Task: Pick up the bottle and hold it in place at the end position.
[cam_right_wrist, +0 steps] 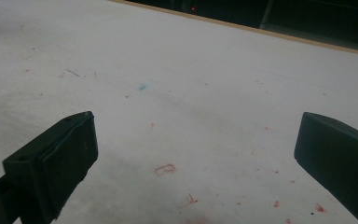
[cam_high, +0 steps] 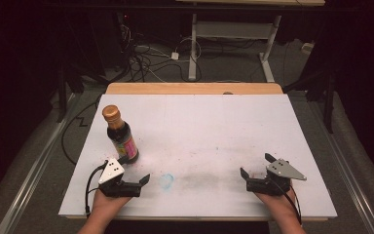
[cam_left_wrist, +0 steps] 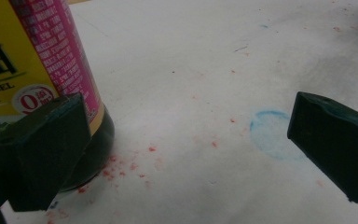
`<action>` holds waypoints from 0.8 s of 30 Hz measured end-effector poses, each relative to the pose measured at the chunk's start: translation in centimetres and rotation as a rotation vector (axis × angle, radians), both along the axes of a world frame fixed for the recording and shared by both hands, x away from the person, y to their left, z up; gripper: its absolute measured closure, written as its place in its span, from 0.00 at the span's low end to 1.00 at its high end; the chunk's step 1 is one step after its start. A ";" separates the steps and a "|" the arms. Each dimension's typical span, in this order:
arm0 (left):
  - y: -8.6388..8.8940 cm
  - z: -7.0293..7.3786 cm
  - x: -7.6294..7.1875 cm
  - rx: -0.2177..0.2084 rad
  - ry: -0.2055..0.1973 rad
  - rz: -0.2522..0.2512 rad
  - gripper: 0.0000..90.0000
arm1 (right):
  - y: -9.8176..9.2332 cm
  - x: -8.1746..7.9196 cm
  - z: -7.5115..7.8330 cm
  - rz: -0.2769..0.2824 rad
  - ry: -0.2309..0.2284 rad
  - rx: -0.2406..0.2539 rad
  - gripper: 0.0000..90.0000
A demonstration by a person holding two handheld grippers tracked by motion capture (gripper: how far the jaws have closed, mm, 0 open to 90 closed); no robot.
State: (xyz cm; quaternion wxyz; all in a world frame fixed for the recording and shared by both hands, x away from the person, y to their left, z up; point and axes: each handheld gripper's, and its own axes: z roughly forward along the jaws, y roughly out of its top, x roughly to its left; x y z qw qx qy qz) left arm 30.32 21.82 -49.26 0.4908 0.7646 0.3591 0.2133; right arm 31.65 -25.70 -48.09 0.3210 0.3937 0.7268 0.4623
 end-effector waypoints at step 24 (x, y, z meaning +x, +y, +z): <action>2.1 0.6 -1.1 0.030 0.025 0.052 0.00 | 0.0 0.1 0.0 -0.002 0.011 0.005 0.00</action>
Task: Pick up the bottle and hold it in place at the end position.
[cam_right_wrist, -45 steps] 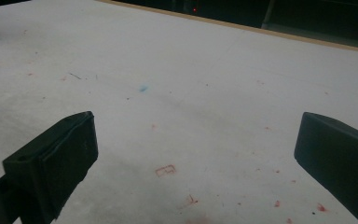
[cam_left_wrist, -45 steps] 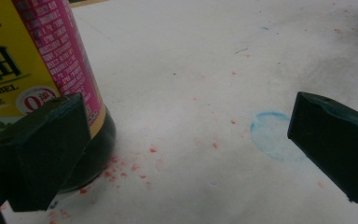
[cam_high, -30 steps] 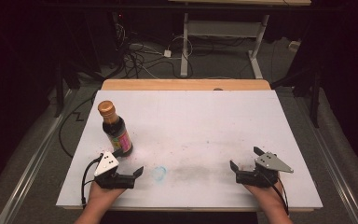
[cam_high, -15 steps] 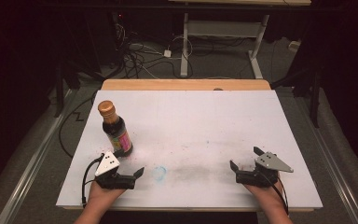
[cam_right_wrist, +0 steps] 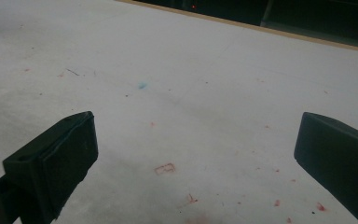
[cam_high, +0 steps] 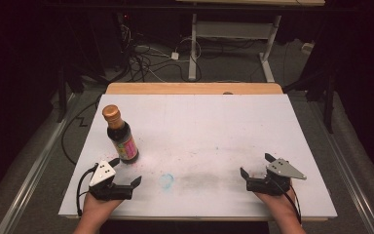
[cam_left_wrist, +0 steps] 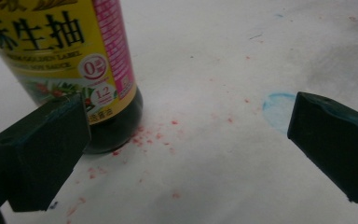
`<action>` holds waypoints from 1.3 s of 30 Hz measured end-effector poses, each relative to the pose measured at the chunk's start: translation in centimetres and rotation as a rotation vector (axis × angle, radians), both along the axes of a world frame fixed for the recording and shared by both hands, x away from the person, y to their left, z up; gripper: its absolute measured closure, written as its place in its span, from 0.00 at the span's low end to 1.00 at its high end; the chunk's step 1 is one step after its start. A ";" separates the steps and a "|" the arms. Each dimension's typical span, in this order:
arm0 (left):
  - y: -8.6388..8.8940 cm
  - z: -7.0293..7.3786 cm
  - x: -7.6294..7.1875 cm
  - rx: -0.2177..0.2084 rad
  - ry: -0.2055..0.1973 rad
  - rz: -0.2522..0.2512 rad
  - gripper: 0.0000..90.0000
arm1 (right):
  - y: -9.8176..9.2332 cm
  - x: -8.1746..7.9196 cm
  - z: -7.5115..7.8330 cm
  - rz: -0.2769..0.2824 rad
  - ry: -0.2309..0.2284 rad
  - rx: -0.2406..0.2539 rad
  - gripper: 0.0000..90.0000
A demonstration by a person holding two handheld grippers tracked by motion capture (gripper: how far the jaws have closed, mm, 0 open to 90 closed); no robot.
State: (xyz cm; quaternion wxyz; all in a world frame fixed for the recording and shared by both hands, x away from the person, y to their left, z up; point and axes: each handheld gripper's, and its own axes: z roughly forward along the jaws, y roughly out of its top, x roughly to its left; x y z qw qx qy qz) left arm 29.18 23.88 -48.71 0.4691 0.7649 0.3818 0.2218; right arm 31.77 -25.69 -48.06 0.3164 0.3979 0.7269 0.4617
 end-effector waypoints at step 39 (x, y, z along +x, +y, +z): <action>2.1 1.7 2.7 -0.070 0.039 0.069 0.00 | 0.0 0.0 0.0 0.009 -0.002 -0.010 0.00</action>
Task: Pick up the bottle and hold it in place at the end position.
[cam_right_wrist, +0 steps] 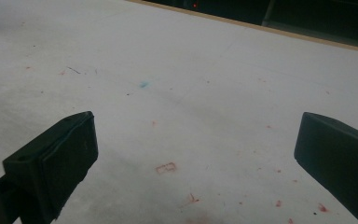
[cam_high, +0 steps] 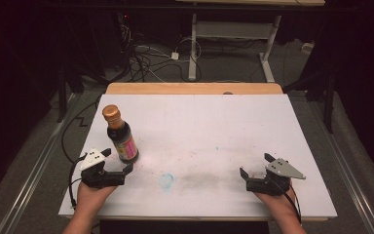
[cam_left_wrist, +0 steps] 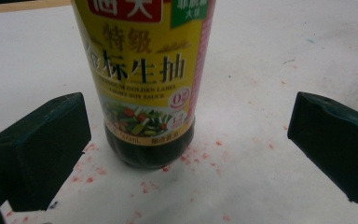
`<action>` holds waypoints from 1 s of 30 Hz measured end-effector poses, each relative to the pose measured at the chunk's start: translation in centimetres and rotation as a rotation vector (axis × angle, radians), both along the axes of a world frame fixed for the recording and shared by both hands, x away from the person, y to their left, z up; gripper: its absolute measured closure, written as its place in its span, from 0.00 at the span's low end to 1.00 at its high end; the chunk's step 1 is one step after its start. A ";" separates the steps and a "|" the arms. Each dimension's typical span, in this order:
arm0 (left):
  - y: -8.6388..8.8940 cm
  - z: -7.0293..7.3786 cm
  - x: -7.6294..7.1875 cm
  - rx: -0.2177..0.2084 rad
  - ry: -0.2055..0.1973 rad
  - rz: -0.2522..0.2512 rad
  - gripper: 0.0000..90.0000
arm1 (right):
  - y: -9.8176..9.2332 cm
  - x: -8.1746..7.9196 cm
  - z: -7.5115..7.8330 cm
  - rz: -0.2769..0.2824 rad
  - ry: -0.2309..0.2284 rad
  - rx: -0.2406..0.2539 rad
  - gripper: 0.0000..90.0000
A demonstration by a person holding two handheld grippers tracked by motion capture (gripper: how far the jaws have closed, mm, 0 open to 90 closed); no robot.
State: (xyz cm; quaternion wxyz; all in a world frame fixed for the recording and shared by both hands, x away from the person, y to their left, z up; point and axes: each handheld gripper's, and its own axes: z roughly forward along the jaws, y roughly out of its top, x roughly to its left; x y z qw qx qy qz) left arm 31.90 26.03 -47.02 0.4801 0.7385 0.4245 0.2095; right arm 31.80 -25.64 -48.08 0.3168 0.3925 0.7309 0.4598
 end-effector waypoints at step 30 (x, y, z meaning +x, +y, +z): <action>-0.1 3.5 4.0 -0.010 -0.073 0.017 0.17 | 0.0 0.0 0.0 -0.003 0.001 0.001 0.00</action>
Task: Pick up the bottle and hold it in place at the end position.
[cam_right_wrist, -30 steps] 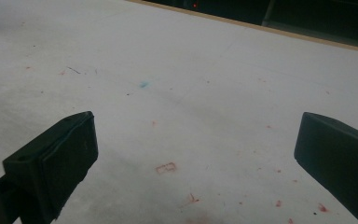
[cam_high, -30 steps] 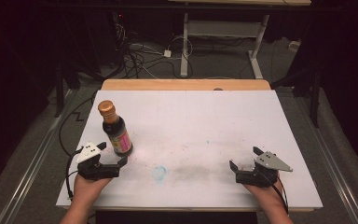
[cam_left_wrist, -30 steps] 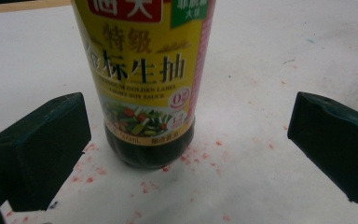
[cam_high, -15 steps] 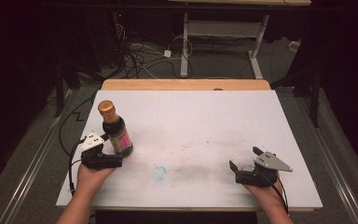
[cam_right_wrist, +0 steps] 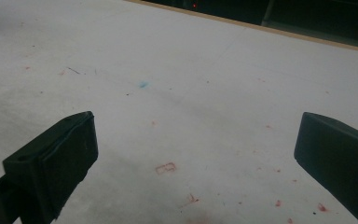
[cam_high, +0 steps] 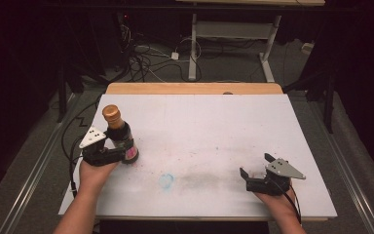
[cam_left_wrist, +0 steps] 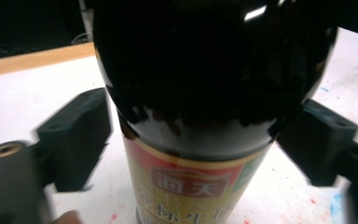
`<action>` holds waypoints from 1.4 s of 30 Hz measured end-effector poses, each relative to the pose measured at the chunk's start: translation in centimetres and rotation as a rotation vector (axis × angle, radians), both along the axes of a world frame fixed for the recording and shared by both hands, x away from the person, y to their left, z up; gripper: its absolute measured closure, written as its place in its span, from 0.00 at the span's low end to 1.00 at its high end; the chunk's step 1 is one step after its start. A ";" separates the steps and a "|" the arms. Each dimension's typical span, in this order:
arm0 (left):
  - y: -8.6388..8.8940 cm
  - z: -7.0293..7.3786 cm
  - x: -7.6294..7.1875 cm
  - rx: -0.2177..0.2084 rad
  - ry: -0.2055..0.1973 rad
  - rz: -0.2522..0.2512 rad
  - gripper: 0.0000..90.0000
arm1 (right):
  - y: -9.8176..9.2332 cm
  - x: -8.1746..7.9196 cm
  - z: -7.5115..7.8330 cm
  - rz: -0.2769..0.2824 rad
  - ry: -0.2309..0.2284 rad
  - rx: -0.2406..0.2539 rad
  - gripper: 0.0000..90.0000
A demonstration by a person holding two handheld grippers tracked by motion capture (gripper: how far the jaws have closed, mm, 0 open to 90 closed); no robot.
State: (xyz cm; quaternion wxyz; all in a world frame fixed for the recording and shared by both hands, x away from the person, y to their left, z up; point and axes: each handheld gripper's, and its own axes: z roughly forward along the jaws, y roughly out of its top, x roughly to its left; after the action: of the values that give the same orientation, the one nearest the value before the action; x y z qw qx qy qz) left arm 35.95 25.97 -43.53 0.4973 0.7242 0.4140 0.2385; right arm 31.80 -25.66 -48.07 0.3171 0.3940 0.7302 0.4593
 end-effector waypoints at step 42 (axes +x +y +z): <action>-4.7 1.8 1.1 0.040 -0.022 -0.053 0.33 | -0.1 0.0 0.0 -0.002 -0.002 0.010 0.00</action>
State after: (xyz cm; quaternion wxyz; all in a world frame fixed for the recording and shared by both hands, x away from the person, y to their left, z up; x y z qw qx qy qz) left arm 37.04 21.24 -41.72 0.4935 0.7420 0.3844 0.2411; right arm 31.78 -25.73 -48.07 0.3163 0.3960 0.7272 0.4630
